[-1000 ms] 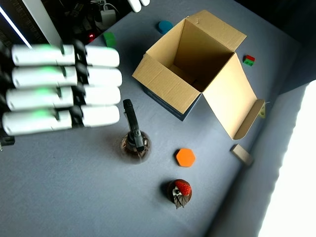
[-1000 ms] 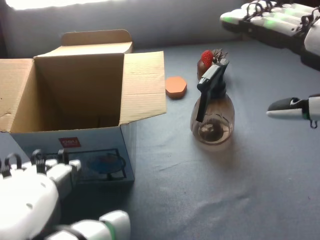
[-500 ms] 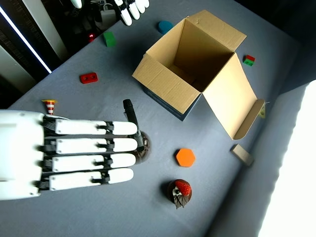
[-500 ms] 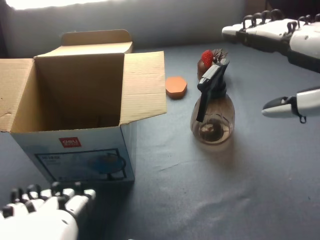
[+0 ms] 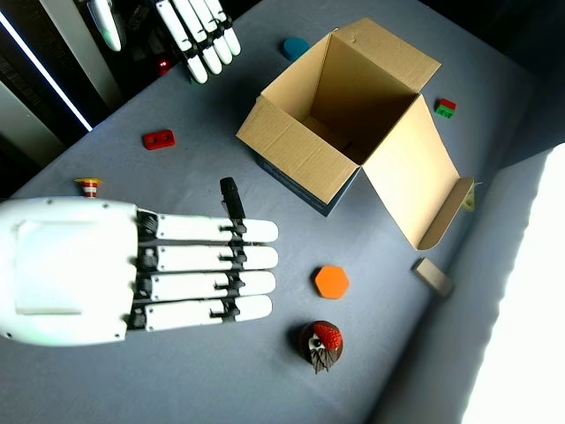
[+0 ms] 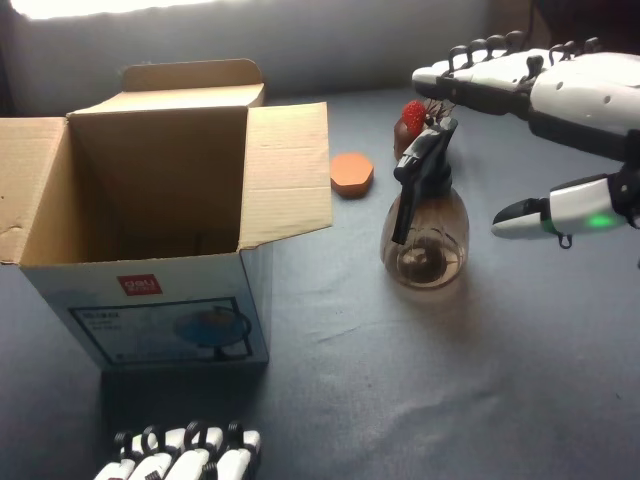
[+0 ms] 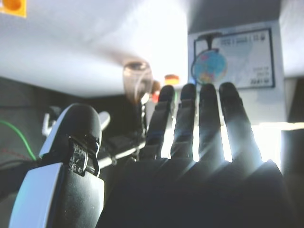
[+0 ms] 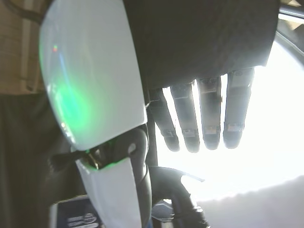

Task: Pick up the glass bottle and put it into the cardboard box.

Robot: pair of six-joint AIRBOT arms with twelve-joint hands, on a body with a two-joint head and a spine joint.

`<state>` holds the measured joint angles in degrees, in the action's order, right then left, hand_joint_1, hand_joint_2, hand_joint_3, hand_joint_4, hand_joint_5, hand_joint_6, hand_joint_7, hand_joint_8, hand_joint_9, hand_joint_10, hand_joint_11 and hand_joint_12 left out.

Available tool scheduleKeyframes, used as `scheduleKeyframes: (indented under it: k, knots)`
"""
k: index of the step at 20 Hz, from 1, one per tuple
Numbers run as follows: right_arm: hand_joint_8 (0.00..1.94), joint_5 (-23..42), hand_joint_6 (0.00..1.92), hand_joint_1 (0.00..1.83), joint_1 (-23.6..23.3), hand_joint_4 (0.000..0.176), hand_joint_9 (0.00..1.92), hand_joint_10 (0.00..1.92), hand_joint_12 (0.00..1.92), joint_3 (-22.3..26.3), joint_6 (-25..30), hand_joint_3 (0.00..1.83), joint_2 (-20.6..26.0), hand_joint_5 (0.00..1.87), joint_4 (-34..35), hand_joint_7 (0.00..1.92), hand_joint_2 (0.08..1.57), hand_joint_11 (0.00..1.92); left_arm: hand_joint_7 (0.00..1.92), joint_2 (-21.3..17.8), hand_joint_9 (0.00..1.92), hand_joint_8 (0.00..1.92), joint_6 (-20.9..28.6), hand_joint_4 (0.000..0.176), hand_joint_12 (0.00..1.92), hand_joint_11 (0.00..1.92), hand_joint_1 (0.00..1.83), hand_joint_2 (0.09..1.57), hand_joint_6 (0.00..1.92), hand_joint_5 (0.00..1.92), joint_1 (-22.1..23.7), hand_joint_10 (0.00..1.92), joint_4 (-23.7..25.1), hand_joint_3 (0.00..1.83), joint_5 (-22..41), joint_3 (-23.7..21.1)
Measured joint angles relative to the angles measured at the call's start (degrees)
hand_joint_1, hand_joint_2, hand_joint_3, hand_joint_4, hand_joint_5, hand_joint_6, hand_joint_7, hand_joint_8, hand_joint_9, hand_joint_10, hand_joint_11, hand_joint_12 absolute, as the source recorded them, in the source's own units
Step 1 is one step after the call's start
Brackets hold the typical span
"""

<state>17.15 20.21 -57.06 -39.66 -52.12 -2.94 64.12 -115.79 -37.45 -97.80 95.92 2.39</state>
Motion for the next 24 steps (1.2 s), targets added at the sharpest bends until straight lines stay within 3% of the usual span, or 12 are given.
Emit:
scheduleKeyframes:
  k: [4,7,10,14,24]
  knots:
    - [0.0,-0.4,0.02,1.14,0.0,0.0,0.0,0.0,0.0,-1.6,-2.6,0.0,-2.8,0.02,2.7,0.02,1.02,0.0,0.04,0.0,0.0,0.0,-0.1,0.019,0.0,0.0,0.0,1.3,0.0,0.07,-3.0,0.0,6.0,0.01,0.3,1.9]
    - [0.0,-0.7,0.02,1.14,0.1,0.0,0.0,0.0,0.0,-3.4,-5.3,0.0,-4.5,0.02,5.7,0.02,1.02,0.0,0.04,0.0,0.0,0.0,1.3,0.019,0.0,0.0,0.0,1.3,0.0,0.07,-5.6,0.0,5.8,0.01,-0.2,3.0]
    - [0.0,-0.6,0.02,1.14,0.2,0.0,0.0,0.0,0.0,-4.5,-6.8,0.0,-6.3,0.02,6.4,0.02,1.02,0.0,0.04,0.0,0.0,0.0,3.5,0.018,0.0,0.0,0.0,1.3,0.0,0.07,-7.3,0.0,9.2,0.01,-0.8,4.8]
    - [0.0,-0.4,0.02,1.14,0.2,0.0,0.0,0.0,0.0,-6.1,-10.9,0.0,-8.8,0.02,10.0,0.02,1.02,0.0,0.04,0.0,0.0,0.0,4.7,0.018,0.0,0.0,0.0,1.3,0.0,0.07,-8.8,0.0,8.9,0.01,-1.6,6.3]
    - [0.0,0.4,0.02,1.15,0.9,0.0,0.0,0.0,0.0,-7.9,-11.5,0.0,-10.9,0.02,10.8,0.02,1.02,0.0,0.04,-0.9,0.0,0.0,6.9,0.016,0.0,0.0,0.0,1.3,0.0,0.07,-11.0,0.0,12.3,0.01,-8.7,9.9]
